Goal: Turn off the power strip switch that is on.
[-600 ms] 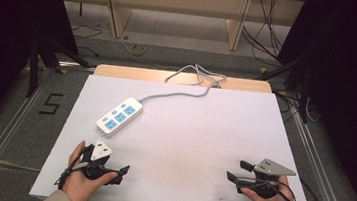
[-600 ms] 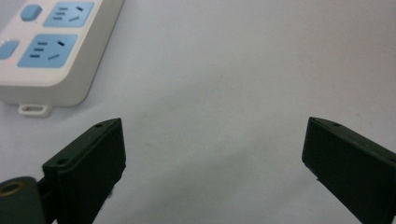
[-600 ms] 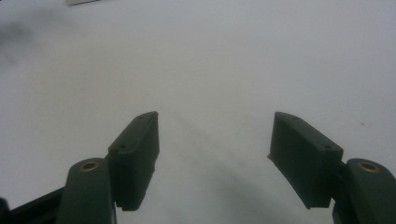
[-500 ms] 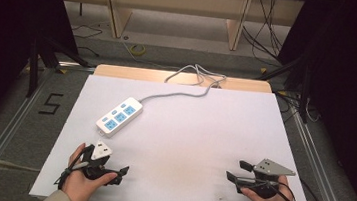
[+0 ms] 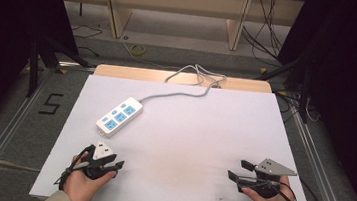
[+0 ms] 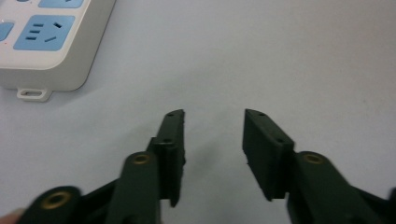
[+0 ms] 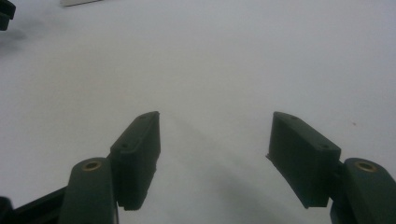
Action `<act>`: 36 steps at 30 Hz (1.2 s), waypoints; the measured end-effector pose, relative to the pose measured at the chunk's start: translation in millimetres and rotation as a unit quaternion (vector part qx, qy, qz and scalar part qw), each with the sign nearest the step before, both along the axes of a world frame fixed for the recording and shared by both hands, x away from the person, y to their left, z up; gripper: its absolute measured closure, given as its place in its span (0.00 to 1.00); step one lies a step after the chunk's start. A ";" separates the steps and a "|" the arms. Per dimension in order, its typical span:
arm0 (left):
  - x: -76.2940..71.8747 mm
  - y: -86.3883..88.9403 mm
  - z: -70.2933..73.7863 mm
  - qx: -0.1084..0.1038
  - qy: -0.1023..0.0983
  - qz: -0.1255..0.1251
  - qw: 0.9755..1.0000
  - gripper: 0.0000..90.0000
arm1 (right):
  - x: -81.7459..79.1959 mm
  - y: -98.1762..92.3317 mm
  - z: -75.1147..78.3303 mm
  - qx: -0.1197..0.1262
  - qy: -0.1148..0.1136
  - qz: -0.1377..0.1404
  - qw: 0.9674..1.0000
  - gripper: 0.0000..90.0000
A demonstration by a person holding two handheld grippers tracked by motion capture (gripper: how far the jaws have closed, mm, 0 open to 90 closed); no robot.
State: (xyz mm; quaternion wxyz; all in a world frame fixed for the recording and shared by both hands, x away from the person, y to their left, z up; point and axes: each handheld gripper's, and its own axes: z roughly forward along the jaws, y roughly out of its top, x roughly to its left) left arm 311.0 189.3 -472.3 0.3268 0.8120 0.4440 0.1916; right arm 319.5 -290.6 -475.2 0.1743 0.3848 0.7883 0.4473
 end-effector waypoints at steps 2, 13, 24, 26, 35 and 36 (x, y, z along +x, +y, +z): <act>-0.9 -0.3 1.5 0.006 0.001 -0.008 1.000 0.85 | 0.0 0.2 0.1 0.000 0.000 0.000 1.000 0.39; 0.5 -1.0 8.3 0.001 0.012 -0.005 1.000 1.00 | -0.1 1.0 -0.2 -0.003 0.000 -0.001 1.000 0.39; 5.9 -0.3 15.2 0.000 0.017 0.004 1.000 1.00 | 0.3 2.0 -0.4 -0.006 -0.001 0.001 1.000 0.39; 6.8 0.1 15.9 -0.001 0.020 0.006 1.000 1.00 | 0.2 2.1 -0.4 -0.006 -0.001 0.000 1.000 0.39; 12.6 0.0 19.2 0.000 0.024 0.014 1.000 1.00 | -0.1 2.4 -0.3 -0.006 -0.001 0.000 1.000 0.39; 12.9 0.0 19.5 0.000 0.026 0.014 1.000 1.00 | -0.1 2.5 -0.3 -0.007 -0.001 -0.001 1.000 0.39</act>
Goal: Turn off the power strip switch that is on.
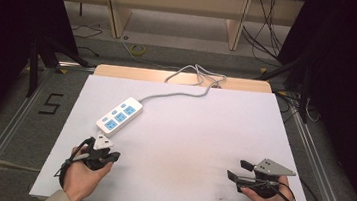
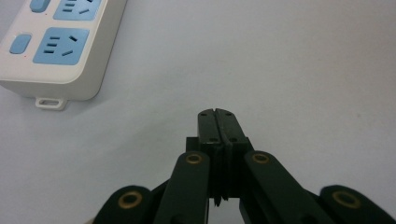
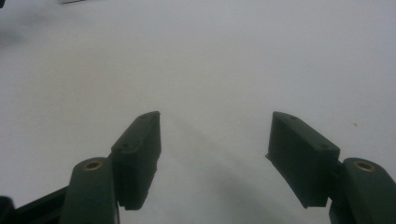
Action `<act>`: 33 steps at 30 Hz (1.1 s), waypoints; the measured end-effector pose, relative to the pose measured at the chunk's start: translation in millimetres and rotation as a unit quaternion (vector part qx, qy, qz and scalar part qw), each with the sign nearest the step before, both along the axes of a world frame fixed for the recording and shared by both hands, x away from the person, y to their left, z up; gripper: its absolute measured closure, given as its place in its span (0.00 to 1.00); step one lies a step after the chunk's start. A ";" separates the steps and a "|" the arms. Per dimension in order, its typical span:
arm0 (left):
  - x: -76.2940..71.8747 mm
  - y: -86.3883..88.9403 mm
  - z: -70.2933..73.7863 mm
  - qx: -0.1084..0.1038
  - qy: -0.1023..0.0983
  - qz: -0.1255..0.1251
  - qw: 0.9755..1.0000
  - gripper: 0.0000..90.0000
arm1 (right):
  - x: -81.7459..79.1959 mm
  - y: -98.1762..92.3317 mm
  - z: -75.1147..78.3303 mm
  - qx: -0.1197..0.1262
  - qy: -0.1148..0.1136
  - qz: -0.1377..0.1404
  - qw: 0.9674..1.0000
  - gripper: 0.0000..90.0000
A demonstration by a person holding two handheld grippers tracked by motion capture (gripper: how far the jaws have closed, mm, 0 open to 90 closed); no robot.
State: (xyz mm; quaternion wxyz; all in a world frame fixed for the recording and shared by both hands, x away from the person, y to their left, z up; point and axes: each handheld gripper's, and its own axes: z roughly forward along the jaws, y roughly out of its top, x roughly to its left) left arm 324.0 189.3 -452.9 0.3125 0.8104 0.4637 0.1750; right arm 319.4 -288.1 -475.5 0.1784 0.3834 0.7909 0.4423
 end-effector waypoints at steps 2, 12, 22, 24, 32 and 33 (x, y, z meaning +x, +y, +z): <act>0.6 0.0 0.4 -0.001 0.000 0.002 1.000 1.00 | -0.1 0.1 0.0 0.000 0.000 0.000 1.000 0.39; 4.5 4.0 4.3 -0.006 0.001 0.011 1.000 1.00 | 0.2 1.3 -0.3 -0.001 -0.001 0.001 1.000 0.39; 8.7 4.7 8.2 -0.004 -0.002 0.015 1.000 1.00 | 0.0 1.4 -0.3 -0.001 0.000 0.001 1.000 0.39; 9.7 4.9 9.2 -0.004 -0.001 0.016 1.000 1.00 | -0.1 1.4 -0.2 -0.001 0.000 0.001 1.000 0.39; 13.7 5.5 12.0 -0.005 -0.001 0.023 1.000 1.00 | 0.2 2.2 -0.6 -0.001 0.000 0.003 1.000 0.39; 14.2 5.5 12.1 -0.004 0.000 0.024 1.000 1.00 | 0.2 2.2 -0.6 -0.001 0.000 0.003 1.000 0.39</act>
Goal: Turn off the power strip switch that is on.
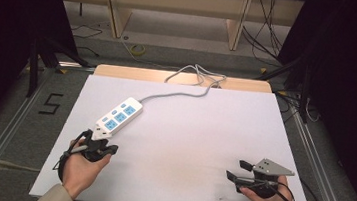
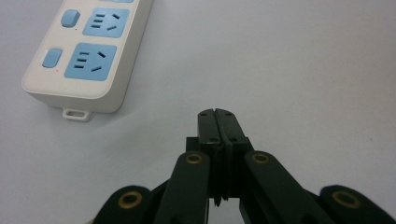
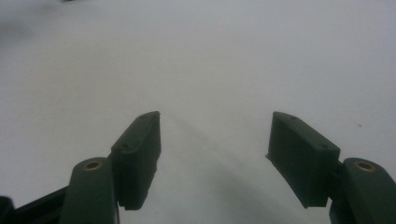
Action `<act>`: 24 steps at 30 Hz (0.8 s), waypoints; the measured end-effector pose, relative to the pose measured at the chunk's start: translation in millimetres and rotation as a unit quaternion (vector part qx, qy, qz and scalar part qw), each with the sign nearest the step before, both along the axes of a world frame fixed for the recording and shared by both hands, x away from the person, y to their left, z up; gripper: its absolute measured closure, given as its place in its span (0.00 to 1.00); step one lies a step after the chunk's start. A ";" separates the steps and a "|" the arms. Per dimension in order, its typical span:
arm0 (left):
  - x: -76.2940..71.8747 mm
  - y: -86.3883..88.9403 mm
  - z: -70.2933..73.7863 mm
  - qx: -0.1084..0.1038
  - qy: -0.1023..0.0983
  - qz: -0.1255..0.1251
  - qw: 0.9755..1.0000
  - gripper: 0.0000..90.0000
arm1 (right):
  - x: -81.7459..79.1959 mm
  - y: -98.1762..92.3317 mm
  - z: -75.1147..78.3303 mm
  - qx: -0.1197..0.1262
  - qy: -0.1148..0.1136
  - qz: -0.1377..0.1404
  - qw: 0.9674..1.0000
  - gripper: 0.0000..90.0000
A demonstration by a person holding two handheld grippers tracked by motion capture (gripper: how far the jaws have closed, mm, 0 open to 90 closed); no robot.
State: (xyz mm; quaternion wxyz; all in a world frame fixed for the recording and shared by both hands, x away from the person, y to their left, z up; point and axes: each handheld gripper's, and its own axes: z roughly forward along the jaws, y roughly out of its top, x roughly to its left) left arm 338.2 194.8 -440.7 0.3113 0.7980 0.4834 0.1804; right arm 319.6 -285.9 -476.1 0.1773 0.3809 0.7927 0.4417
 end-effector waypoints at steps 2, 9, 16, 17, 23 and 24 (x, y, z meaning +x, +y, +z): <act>1.0 0.0 0.4 0.002 0.002 0.001 1.000 1.00 | 0.1 0.1 -0.2 0.000 0.000 0.000 1.000 0.39; 4.4 -0.4 1.8 0.004 0.002 0.006 1.000 1.00 | 0.2 0.1 0.0 0.000 0.000 0.000 1.000 0.39; 7.0 1.0 0.0 0.006 0.005 0.010 1.000 1.00 | 0.2 -0.2 0.2 0.002 0.000 0.000 1.000 0.39; 7.4 1.3 0.2 0.006 0.004 0.011 1.000 1.00 | 0.2 -0.2 0.2 0.002 0.000 0.000 1.000 0.39; 9.0 2.5 1.4 0.004 0.003 0.013 1.000 1.00 | 0.7 -0.3 0.2 -0.001 0.000 -0.001 1.000 0.39; 9.2 2.6 1.5 0.004 0.003 0.014 1.000 1.00 | 1.1 -0.2 0.3 -0.001 -0.001 0.000 1.000 0.39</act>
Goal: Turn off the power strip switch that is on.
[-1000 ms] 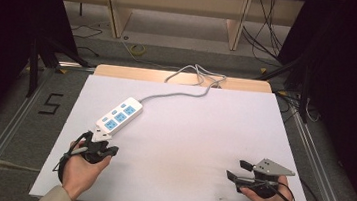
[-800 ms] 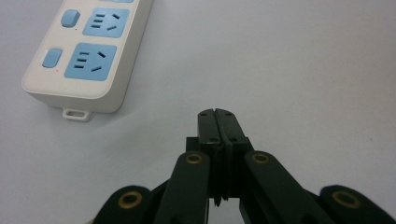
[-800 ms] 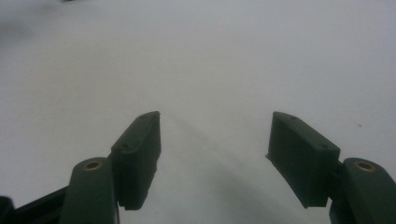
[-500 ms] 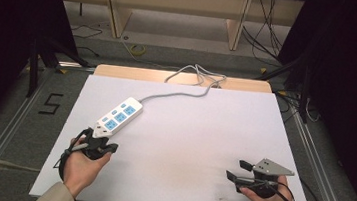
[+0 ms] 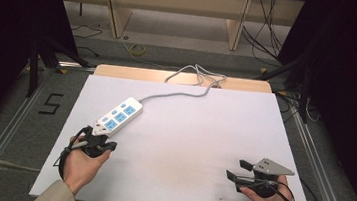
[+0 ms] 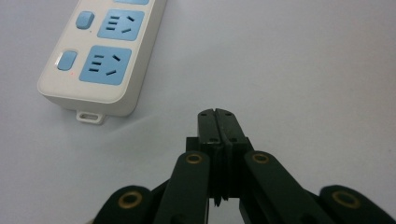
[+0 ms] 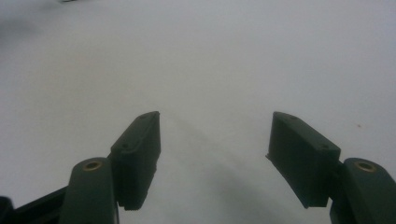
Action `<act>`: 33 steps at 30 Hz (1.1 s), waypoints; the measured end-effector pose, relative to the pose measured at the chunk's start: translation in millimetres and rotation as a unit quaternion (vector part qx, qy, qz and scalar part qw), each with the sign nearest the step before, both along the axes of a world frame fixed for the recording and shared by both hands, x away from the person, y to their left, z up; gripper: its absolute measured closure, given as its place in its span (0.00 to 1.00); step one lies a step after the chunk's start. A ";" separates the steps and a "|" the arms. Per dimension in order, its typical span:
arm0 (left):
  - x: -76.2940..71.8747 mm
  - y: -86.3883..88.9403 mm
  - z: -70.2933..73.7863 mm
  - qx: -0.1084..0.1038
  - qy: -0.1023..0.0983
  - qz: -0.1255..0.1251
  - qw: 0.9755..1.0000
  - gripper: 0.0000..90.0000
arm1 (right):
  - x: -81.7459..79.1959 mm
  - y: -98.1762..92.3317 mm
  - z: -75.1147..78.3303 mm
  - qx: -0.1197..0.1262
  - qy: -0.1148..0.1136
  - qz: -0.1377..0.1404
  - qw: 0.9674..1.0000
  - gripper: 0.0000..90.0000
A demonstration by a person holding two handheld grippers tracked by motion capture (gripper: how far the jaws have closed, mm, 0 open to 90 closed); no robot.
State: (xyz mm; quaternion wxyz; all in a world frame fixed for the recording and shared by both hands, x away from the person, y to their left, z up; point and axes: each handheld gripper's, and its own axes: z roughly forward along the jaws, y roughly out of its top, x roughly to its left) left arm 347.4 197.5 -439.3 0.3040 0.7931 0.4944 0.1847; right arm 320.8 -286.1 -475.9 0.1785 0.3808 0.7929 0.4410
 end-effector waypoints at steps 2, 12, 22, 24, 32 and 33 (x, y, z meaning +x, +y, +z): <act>0.4 0.5 0.2 0.000 0.001 0.000 1.000 1.00 | 0.0 0.1 0.0 0.001 0.000 0.000 1.000 0.39; 4.8 2.9 2.9 -0.001 0.001 0.005 1.000 1.00 | -0.5 -0.4 0.1 0.001 0.001 -0.001 1.000 0.39; 10.4 3.4 3.9 0.002 0.002 0.009 1.000 1.00 | -0.8 -0.5 0.1 0.001 0.001 0.000 1.000 0.39; 11.2 3.8 4.3 0.002 0.001 0.010 1.000 1.00 | -0.9 -0.5 0.1 0.001 0.000 0.000 1.000 0.39; 15.2 5.8 5.2 -0.002 0.005 0.013 1.000 1.00 | -0.8 -0.8 0.1 0.000 0.001 -0.001 1.000 0.39; 15.5 6.0 5.5 -0.001 0.006 0.013 1.000 1.00 | -0.8 -0.9 0.0 0.000 0.000 -0.001 1.000 0.39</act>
